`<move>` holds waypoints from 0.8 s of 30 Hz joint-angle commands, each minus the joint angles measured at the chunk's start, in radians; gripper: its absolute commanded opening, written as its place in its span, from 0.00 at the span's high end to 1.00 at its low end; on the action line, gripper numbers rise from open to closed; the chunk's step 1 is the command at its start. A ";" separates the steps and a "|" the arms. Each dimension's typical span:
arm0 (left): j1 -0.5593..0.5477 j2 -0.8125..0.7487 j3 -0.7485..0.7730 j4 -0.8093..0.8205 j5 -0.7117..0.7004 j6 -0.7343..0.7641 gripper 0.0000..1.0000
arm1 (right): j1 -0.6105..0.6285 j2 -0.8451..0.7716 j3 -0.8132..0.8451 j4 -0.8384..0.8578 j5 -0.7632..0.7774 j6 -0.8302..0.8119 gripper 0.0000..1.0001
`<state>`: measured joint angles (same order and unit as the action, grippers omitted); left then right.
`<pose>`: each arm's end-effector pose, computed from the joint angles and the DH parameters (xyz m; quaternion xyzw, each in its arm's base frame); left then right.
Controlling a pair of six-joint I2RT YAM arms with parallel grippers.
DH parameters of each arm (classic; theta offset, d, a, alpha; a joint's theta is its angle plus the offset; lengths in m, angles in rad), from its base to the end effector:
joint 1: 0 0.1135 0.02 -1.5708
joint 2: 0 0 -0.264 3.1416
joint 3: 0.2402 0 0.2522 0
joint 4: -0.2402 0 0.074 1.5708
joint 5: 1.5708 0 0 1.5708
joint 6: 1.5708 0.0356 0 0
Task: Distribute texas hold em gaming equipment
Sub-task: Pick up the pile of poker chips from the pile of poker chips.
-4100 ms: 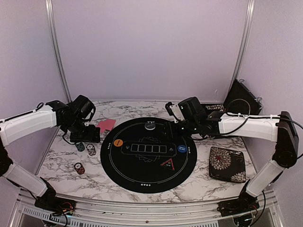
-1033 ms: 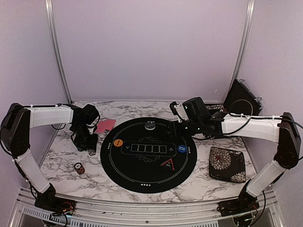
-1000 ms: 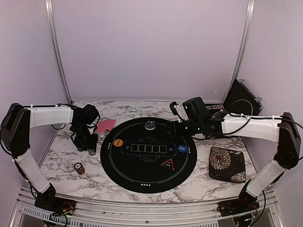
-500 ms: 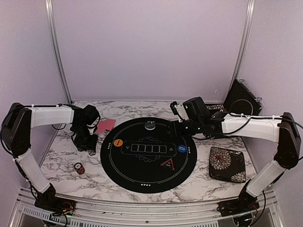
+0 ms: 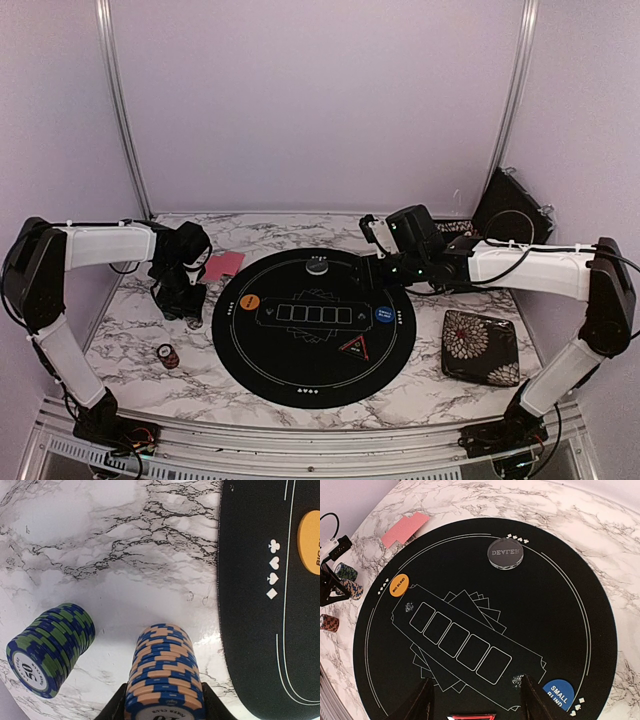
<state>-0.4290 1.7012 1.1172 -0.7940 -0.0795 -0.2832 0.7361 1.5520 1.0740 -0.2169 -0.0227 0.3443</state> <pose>0.2856 -0.1275 0.1828 0.0686 0.9922 0.0035 0.1039 0.2546 0.2318 0.2479 -0.1810 0.8873 0.2269 0.3584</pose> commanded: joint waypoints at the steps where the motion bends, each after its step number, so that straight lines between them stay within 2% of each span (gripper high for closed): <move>1: 0.006 0.013 0.021 -0.030 -0.014 0.011 0.60 | -0.009 -0.027 0.003 0.021 -0.008 0.001 0.44; 24: 0.005 0.004 0.032 -0.033 -0.016 0.019 0.63 | -0.009 -0.026 0.009 0.018 -0.009 0.004 0.44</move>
<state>-0.4290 1.7012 1.1191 -0.7944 -0.0868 -0.2756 0.7361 1.5520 1.0740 -0.2169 -0.0227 0.3443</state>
